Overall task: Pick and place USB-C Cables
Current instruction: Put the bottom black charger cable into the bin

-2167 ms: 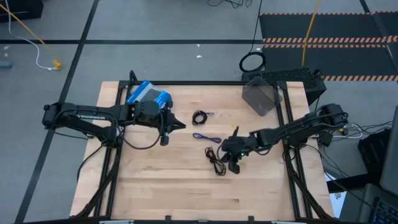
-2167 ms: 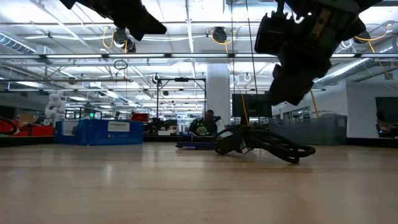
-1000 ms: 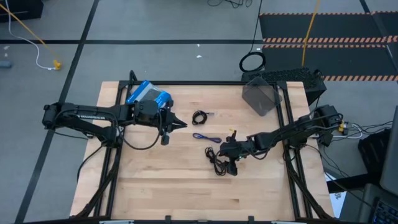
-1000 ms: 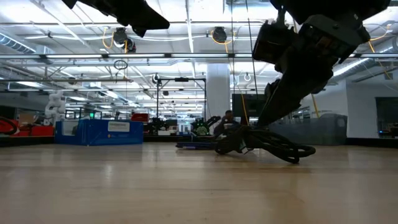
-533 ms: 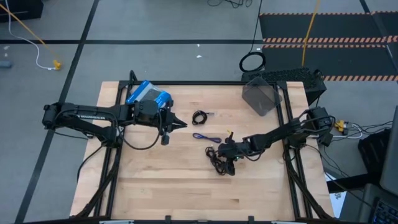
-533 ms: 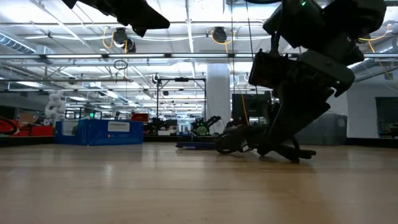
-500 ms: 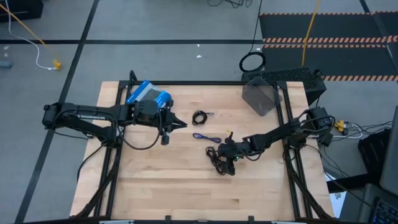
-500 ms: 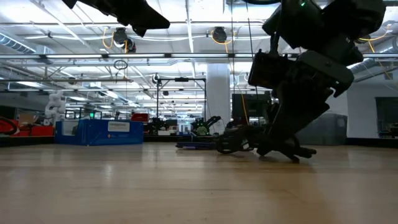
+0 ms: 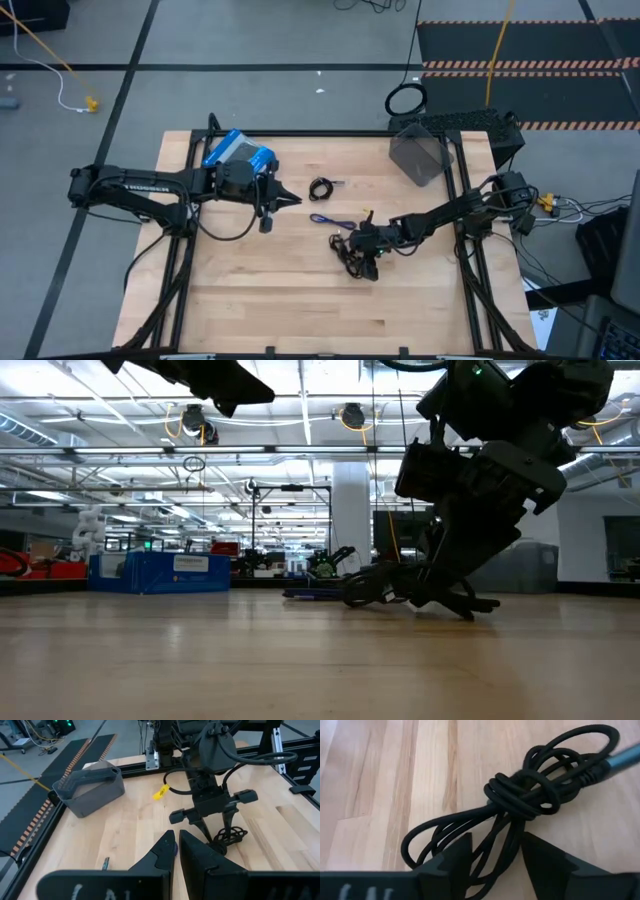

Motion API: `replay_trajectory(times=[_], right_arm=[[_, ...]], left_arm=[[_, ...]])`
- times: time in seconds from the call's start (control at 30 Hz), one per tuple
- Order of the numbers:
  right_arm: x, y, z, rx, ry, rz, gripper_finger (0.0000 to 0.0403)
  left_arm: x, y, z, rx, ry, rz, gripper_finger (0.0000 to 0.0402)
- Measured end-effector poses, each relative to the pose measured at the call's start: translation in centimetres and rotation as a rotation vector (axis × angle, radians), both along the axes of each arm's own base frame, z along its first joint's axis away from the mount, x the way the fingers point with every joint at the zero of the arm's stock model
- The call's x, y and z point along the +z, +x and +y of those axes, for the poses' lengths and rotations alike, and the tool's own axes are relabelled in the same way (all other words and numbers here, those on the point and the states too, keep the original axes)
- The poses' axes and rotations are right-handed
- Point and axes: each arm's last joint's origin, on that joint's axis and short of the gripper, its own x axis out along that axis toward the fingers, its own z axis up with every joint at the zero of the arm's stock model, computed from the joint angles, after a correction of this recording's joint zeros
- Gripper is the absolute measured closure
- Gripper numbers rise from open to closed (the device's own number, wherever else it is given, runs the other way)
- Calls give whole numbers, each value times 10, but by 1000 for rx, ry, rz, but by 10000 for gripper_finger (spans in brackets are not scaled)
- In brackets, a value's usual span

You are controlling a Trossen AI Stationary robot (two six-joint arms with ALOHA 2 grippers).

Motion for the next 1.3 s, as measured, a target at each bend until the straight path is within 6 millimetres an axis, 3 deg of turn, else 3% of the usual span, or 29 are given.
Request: replay_trajectory(times=[0.33,0.9,1.3], right_arm=[[1,2,-2,40,-42,-34,316],[2,2,-2,78,-77,-52,383],[43,-6,-4,58,-113,-188,384]], left_arm=[[0,0,0,0,0,-2,371],[0,0,0,-8,21,-3,371],[0,0,0,-10,26,-5,371]])
